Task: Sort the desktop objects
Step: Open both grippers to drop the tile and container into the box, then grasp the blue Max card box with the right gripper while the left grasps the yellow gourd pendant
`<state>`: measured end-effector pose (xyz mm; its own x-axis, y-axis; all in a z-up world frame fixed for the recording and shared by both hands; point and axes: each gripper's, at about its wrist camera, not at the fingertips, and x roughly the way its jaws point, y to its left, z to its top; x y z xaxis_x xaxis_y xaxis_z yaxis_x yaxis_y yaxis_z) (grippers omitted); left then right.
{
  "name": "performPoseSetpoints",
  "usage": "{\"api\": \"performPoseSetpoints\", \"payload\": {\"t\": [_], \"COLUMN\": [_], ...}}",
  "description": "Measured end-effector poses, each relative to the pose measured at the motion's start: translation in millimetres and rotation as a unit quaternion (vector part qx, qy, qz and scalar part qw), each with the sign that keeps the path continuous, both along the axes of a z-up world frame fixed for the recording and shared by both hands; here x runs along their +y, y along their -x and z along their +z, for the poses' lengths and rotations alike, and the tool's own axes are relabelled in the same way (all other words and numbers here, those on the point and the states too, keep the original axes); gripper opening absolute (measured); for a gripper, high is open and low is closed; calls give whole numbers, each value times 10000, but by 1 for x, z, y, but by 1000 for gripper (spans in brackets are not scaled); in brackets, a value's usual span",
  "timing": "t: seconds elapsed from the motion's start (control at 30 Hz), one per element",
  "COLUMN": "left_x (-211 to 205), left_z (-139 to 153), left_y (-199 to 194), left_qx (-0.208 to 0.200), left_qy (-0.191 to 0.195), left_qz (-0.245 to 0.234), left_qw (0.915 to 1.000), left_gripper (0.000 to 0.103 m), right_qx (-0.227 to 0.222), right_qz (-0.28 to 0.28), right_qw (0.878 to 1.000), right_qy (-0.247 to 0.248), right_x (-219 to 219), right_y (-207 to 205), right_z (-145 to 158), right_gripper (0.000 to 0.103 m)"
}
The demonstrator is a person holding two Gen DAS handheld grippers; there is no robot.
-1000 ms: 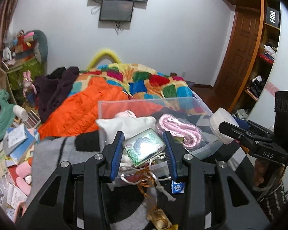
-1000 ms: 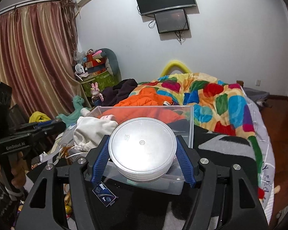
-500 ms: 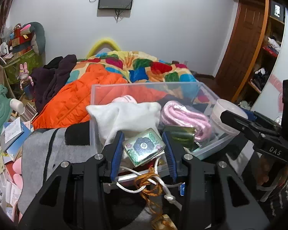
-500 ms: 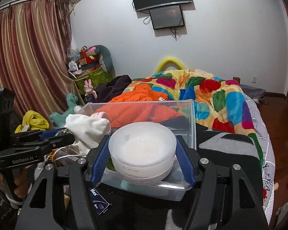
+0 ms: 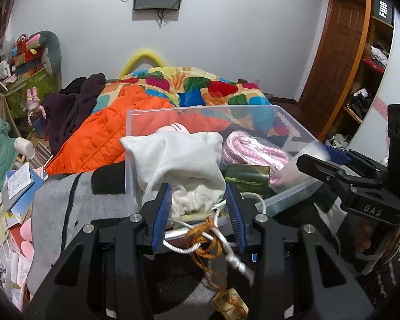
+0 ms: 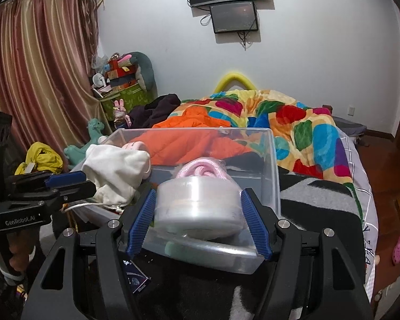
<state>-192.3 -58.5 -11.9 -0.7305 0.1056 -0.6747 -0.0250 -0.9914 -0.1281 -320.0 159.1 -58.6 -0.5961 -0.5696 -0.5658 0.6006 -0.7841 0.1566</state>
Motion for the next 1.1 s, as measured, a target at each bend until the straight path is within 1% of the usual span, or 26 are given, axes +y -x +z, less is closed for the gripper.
{"api": "performPoseSetpoints", "payload": {"t": [0.27,0.4,0.53,0.7,0.93,1.0,1.1], "left_x": [2,2,1,3,-4,-7,-8], "left_z": [14,23,25,19,3,-4,-19], "left_y": [-13,-27,-44,-60,-79,-82,-87], "left_qx": [163,270,299,210,39,-84,-340], "left_qy": [1,40,105,179,281,300,162], "left_qz": [-21,-47,-77,-121,-101,-86,-95], "left_qw": [9999,9996,9995,9995,9995,9995,9992], "left_gripper": [41,41,43,43,44,44,44], "right_qx": [227,362,478,521,344,277,152], "right_qz": [77,151,360,545,733,763,773], "right_qw": [9997,9992,9982,9969,9958,9954,9952], "right_qy": [-27,-28,-90,-207,-436,-508,-581], "right_x": [-1,-2,-6,-11,-19,-21,-24], "right_y": [-18,-31,-48,-60,-68,-68,-67], "right_z": [12,19,21,16,-2,-9,-19], "right_gripper": [62,62,62,62,62,62,62]}}
